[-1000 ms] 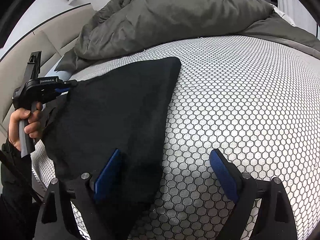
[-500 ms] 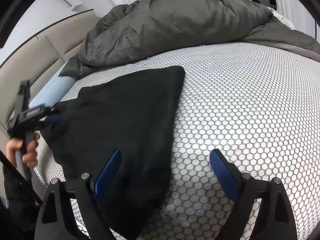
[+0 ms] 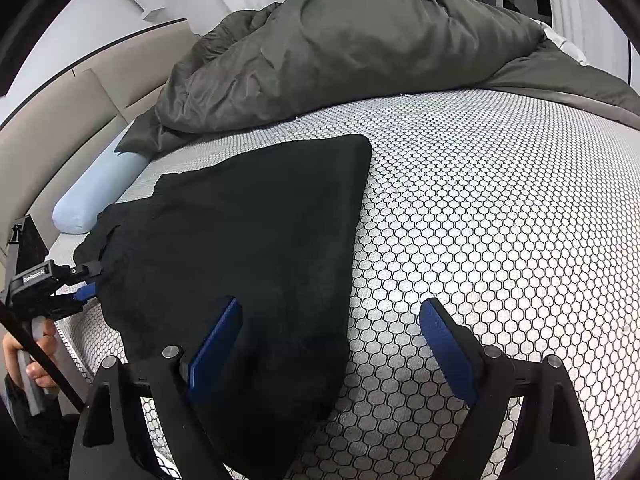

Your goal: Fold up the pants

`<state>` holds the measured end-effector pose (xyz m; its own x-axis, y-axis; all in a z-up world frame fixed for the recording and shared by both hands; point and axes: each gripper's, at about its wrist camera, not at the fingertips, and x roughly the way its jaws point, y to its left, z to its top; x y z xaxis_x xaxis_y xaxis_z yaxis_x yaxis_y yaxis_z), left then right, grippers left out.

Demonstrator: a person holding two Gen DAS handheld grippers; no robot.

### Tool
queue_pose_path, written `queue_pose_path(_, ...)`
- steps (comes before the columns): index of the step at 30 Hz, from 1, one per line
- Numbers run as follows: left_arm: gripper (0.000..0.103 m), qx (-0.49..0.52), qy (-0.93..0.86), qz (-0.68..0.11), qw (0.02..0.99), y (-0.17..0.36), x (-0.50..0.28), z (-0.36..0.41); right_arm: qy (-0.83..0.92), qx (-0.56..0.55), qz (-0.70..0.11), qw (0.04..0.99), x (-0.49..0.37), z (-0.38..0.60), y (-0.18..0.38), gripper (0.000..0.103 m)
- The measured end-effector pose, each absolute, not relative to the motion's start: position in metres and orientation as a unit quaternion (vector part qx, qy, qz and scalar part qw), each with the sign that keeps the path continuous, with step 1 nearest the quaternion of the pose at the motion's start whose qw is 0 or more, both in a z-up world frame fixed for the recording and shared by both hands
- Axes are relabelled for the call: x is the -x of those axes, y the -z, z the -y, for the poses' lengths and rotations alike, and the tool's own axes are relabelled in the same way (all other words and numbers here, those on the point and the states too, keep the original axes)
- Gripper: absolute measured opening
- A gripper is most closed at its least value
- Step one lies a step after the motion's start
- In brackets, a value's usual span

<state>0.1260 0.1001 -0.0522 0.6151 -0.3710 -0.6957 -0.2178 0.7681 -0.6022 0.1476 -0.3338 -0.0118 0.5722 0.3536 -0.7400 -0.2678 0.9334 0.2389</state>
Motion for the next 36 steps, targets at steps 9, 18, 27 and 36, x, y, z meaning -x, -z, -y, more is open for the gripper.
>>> queue_pose_path(9, 0.052, 0.318, 0.048, -0.462, 0.826, 0.06, -0.138, -0.094, -0.188, -0.032, -0.43, 0.882, -0.154, 0.32, 0.012, 0.091)
queue_pose_path(18, 0.053, 0.337, 0.072, -0.467, 0.814, 0.059, -0.134, -0.097, -0.182, -0.03, -0.43, 0.884, -0.152, 0.324, 0.014, 0.091)
queue_pose_path(27, 0.028, 0.33, 0.035, -0.433, 0.838, 0.055, -0.132, -0.096, -0.188, -0.025, -0.426, 0.884, -0.149, 0.32, 0.013, 0.091)
queue_pose_path(36, 0.023, 0.32, 0.017, -0.417, 0.851, 0.047, -0.129, -0.105, -0.253, 0.004, -0.376, 0.891, -0.125, 0.296, -0.006, 0.091)
